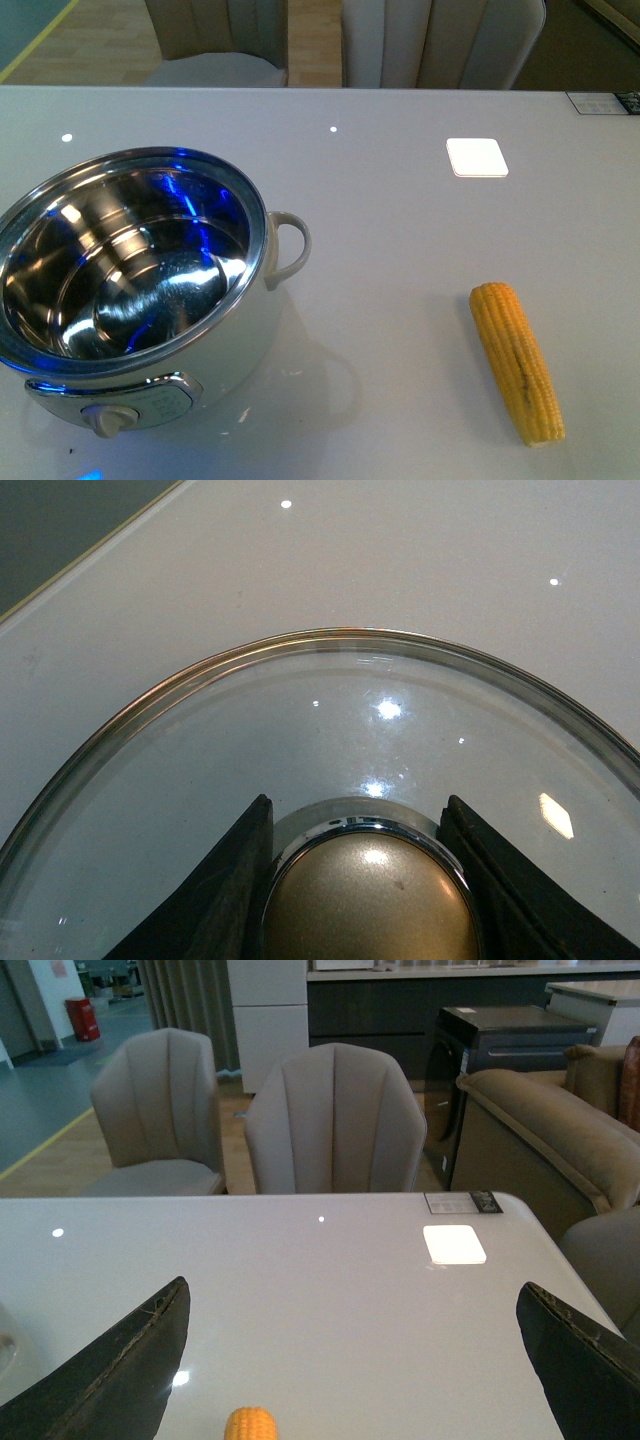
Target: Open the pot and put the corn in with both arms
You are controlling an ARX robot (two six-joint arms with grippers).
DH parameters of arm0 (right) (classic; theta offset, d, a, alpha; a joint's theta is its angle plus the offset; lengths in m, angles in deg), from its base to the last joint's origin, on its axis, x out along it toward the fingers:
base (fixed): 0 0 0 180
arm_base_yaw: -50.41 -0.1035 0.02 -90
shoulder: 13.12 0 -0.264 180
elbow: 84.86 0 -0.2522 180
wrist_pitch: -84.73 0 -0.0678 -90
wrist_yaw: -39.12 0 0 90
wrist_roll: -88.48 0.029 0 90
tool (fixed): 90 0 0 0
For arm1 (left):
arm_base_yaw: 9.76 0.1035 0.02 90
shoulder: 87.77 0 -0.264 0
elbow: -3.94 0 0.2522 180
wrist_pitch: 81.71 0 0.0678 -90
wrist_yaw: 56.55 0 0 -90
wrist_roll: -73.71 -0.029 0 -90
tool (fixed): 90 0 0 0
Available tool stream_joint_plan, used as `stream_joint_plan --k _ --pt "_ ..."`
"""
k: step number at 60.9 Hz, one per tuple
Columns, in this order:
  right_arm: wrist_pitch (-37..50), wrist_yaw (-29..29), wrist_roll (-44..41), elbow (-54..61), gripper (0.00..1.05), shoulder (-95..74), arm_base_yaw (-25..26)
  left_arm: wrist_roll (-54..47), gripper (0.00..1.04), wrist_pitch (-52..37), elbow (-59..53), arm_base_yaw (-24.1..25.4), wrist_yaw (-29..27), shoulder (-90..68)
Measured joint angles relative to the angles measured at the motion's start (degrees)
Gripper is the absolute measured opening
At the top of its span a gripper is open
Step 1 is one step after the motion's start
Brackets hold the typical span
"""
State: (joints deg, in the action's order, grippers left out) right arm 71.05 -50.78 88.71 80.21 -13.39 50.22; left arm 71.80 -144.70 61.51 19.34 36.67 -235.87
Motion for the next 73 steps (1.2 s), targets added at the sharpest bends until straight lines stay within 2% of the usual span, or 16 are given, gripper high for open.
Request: stream_joint_plan --k 4,26,33,53,62,64,66,67,69,73 --pt "0.00 0.00 0.00 0.00 0.96 0.00 0.00 -0.04 0.45 -0.13 -0.09 0.09 0.39 0.00" --pt "0.00 0.00 0.00 0.00 0.96 0.00 0.00 0.33 0.99 -0.33 -5.16 0.68 1.60 7.08" --pt "0.00 -0.02 0.00 0.00 0.96 0.00 0.00 1.92 0.98 1.60 -8.22 1.70 2.23 14.51" --pt "0.00 0.00 0.00 0.00 0.96 0.00 0.00 5.64 0.98 9.97 -19.39 7.50 6.01 48.72" --pt "0.00 0.00 0.00 0.00 0.96 0.00 0.00 8.61 0.98 17.31 -22.49 8.79 8.20 64.63" --pt "0.00 0.00 0.00 0.00 0.96 0.00 0.00 8.61 0.97 18.49 -23.15 9.07 10.10 67.21" --pt "0.00 -0.02 0.00 0.00 0.96 0.00 0.00 7.21 0.89 19.21 -24.17 9.66 19.15 70.25" --pt "0.00 0.02 0.00 0.00 0.96 0.00 0.00 6.82 0.89 19.26 -24.30 9.66 20.04 70.58" --pt "0.00 0.04 0.00 0.00 0.96 0.00 0.00 5.49 0.81 19.98 -26.12 9.11 27.02 73.64" --pt "0.00 -0.07 0.00 0.00 0.96 0.00 0.00 3.93 0.69 21.55 -29.42 6.23 30.03 78.01"
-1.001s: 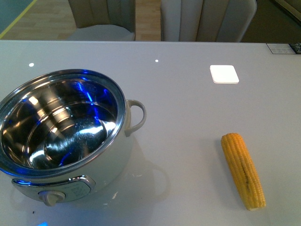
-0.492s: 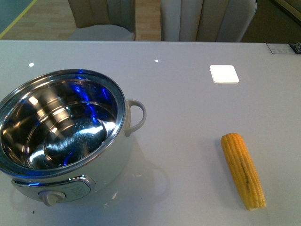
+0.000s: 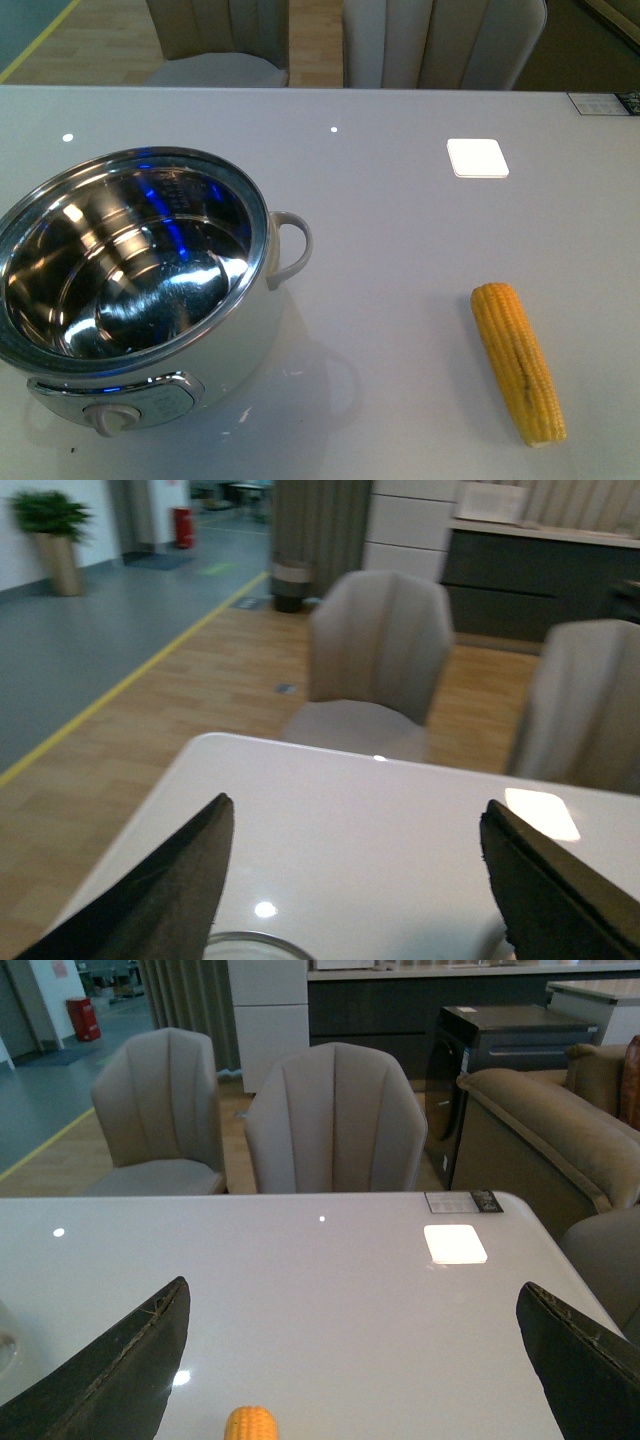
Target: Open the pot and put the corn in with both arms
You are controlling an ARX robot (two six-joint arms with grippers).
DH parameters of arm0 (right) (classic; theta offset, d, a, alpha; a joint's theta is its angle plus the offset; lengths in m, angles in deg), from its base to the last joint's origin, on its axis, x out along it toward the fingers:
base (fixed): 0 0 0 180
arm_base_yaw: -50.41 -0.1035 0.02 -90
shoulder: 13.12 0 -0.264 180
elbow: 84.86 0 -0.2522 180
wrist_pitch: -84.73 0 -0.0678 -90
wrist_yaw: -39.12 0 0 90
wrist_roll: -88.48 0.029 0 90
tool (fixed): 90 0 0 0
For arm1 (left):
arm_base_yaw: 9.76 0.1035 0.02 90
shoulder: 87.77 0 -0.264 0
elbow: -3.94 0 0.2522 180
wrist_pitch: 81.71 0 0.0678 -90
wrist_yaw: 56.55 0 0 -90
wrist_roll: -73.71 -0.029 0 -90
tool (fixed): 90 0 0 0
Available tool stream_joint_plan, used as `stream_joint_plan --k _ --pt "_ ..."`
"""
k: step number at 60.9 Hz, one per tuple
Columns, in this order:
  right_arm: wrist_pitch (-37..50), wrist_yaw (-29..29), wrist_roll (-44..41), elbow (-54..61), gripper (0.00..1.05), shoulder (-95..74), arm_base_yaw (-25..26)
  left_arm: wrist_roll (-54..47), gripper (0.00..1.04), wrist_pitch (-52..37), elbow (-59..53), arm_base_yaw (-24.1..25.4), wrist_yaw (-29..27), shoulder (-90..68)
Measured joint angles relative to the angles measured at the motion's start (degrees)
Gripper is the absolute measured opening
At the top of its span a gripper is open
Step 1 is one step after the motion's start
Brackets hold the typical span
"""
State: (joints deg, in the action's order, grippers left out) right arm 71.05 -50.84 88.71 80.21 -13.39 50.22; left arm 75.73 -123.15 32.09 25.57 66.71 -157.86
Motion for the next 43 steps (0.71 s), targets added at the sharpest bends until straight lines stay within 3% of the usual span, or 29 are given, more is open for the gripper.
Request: stream_joint_plan --k 18,22,43 --pt "0.00 -0.02 0.00 0.00 0.96 0.00 0.00 -1.29 0.15 10.14 -9.22 -13.14 -11.89 18.82" --pt "0.00 -0.02 0.00 0.00 0.96 -0.02 0.00 -1.31 0.03 8.50 -11.26 -15.47 -14.25 20.09" --pt "0.00 -0.02 0.00 0.00 0.96 0.00 0.00 -1.44 0.03 24.22 -13.66 -25.81 -24.30 38.36"
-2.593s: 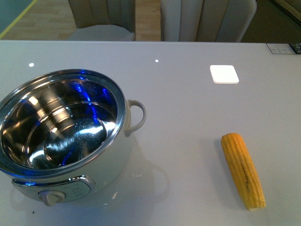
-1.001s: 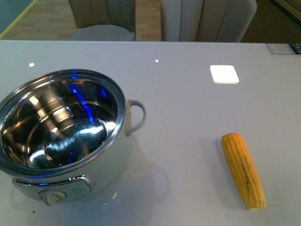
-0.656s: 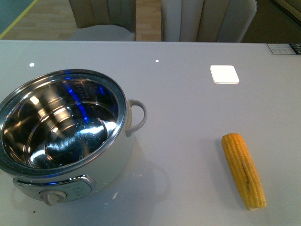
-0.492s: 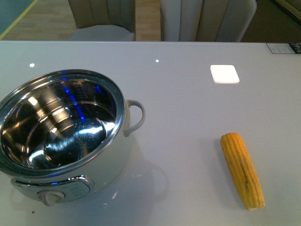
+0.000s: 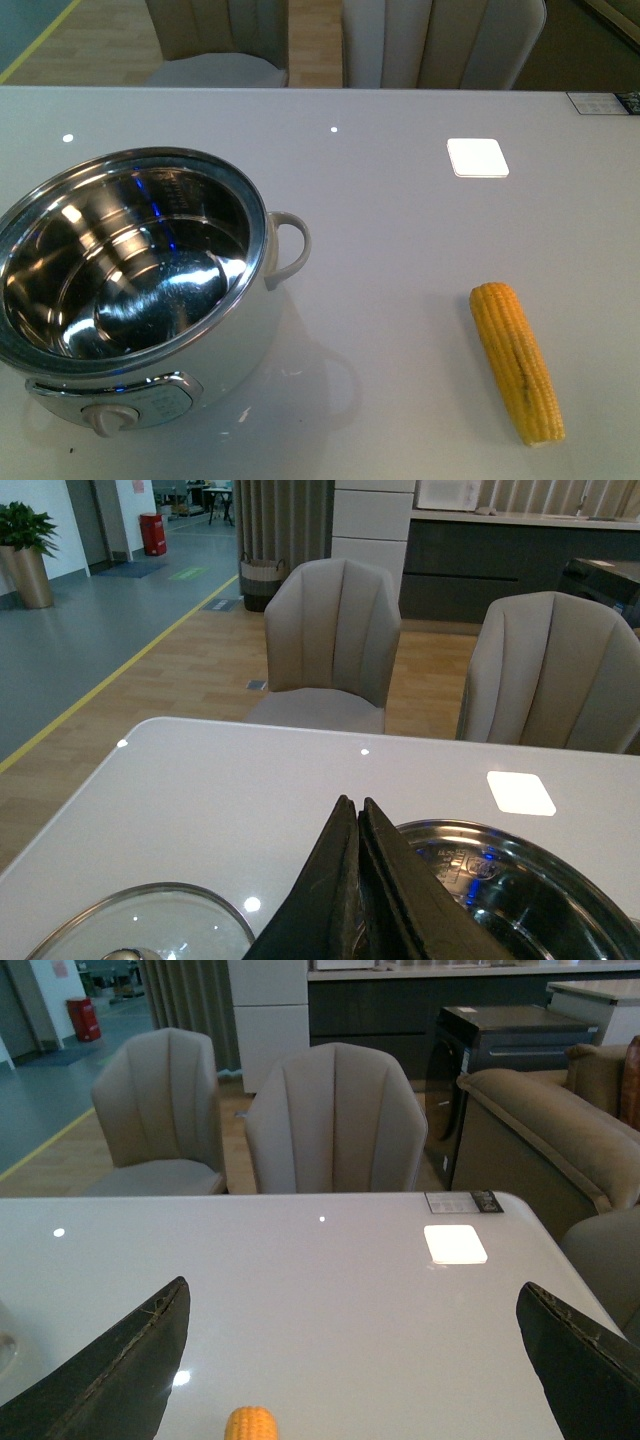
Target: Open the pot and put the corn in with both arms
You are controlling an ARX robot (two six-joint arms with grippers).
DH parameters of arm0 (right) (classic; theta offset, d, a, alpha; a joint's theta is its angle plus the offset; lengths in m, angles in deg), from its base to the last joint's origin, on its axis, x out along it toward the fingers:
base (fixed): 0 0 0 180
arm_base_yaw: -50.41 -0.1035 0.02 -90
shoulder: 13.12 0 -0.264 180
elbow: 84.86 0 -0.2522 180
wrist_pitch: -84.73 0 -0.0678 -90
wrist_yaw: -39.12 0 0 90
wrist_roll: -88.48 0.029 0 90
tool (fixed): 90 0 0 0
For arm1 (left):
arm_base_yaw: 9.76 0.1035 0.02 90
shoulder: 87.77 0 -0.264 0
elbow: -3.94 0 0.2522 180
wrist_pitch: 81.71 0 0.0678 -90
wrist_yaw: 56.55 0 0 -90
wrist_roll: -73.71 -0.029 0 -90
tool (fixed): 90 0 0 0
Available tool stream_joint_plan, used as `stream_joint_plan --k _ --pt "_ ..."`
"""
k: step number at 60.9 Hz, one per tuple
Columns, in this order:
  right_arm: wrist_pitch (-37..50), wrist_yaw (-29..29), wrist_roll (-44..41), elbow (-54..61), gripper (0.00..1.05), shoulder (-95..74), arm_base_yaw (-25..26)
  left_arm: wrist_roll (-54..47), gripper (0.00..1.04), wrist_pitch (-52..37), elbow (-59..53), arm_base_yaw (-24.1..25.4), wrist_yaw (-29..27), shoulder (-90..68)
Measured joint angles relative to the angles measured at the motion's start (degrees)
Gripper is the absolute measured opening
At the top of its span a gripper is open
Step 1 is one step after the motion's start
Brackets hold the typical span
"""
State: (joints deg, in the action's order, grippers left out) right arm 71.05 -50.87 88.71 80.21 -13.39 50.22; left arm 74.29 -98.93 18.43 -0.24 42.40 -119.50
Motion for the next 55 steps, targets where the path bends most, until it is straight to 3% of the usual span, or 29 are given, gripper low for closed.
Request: stream_joint_plan --k 6,11,15,51,55 --pt "0.00 0.00 0.00 0.00 0.96 0.00 0.00 0.00 0.03 4.92 -0.02 -2.40 -2.14 5.35" --pt "0.00 0.02 0.00 0.00 0.96 0.00 0.00 0.02 0.03 8.02 -0.02 -6.80 -8.02 8.48" --pt "0.00 0.00 0.00 0.00 0.96 0.00 0.00 -0.09 0.03 9.97 -0.02 -9.05 -8.37 10.73" --pt "0.00 0.02 0.00 0.00 0.96 0.00 0.00 -0.07 0.03 20.68 -0.02 -9.38 -8.96 21.42" --pt "0.00 0.00 0.00 0.00 0.96 0.00 0.00 -0.09 0.03 26.47 0.00 -9.38 -8.92 25.66"
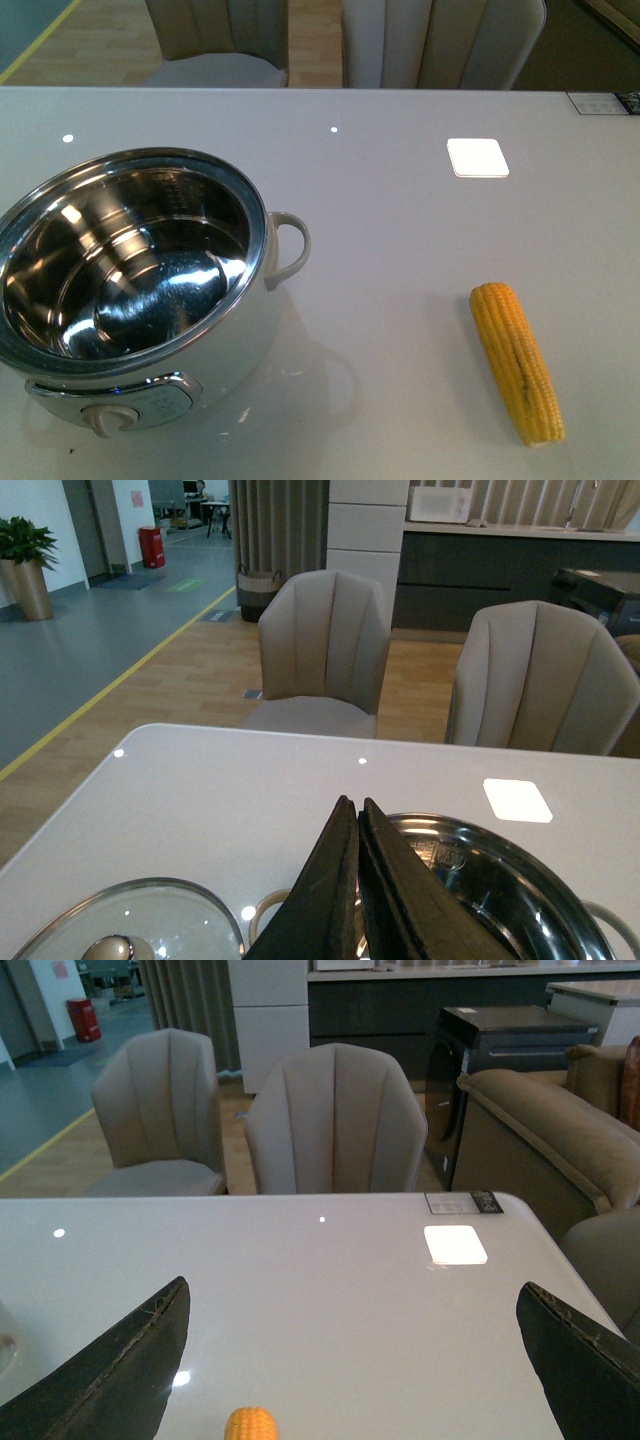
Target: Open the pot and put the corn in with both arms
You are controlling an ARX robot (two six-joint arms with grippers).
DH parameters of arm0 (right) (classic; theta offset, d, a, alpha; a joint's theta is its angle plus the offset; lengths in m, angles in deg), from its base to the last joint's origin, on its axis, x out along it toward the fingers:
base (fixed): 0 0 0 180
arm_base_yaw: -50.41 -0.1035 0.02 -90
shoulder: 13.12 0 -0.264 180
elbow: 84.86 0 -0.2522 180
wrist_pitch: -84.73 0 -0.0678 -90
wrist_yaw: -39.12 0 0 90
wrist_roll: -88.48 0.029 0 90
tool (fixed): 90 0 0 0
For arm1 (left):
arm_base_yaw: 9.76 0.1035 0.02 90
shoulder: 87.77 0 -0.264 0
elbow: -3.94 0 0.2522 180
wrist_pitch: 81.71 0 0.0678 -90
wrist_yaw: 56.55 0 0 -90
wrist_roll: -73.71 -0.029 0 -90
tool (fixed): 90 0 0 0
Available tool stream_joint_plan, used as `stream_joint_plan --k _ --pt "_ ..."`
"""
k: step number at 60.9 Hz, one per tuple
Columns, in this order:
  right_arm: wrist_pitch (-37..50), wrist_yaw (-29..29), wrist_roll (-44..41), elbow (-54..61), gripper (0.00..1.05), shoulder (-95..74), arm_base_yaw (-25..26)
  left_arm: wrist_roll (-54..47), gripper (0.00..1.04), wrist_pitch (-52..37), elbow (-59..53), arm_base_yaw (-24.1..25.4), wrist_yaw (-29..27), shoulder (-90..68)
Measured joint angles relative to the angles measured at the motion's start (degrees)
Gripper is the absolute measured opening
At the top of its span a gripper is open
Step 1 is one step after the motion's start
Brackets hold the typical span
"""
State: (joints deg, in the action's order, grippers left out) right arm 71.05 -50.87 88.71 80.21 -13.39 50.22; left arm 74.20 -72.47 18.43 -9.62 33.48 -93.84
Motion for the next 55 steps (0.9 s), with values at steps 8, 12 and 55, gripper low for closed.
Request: stream_joint_plan --k 8,12,55 --pt "0.00 0.00 0.00 0.00 0.96 0.00 0.00 0.00 0.03 4.26 0.00 0.00 -0.04 5.42" --pt "0.00 0.02 0.00 0.00 0.96 0.00 0.00 0.00 0.03 4.35 0.00 0.00 -0.04 5.64" --pt "0.00 0.00 0.00 0.00 0.96 0.00 0.00 -0.13 0.99 4.48 0.00 0.00 -0.04 5.70"
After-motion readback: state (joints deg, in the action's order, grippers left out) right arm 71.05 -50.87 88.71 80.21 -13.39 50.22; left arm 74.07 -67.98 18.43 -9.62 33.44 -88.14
